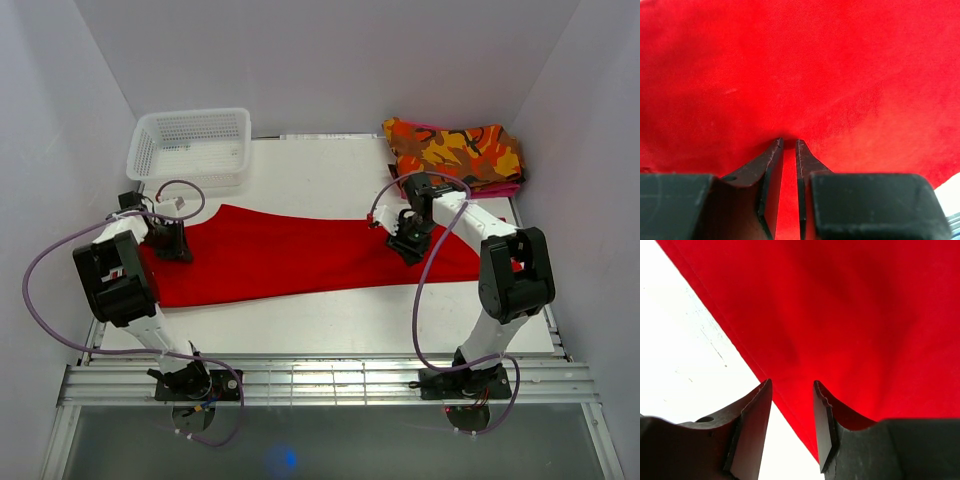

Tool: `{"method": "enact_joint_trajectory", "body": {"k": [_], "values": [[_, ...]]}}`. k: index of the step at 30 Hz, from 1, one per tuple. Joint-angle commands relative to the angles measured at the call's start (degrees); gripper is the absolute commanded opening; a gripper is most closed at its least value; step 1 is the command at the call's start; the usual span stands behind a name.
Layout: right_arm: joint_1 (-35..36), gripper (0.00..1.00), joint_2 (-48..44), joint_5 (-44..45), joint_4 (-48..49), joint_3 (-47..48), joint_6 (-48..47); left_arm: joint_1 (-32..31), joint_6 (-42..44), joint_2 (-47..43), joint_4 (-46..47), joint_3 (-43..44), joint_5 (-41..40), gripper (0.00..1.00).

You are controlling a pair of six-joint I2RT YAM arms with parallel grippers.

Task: Fold and stack the trousers
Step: Fold the trousers

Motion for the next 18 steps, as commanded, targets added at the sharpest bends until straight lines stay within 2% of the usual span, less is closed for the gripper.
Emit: {"method": "enact_joint_trajectory", "body": {"k": [1, 16, 18], "values": [[1.4, 0.45, -0.5, -1.3, 0.2, -1.5, -5.0, 0.3, 0.0, 0.5, -0.4, 0.9, -0.7, 0.28], [6.3, 0.47, 4.7, 2.0, 4.5, -2.6, -4.4, 0.3, -1.3, 1.5, 0.3, 0.1, -1.9, 0.32], [6.5, 0.50, 4.8, 2.1, 3.8, -3.1, -5.1, 0.3, -1.0, 1.4, 0.4, -0.3, -2.3, 0.32]]}}
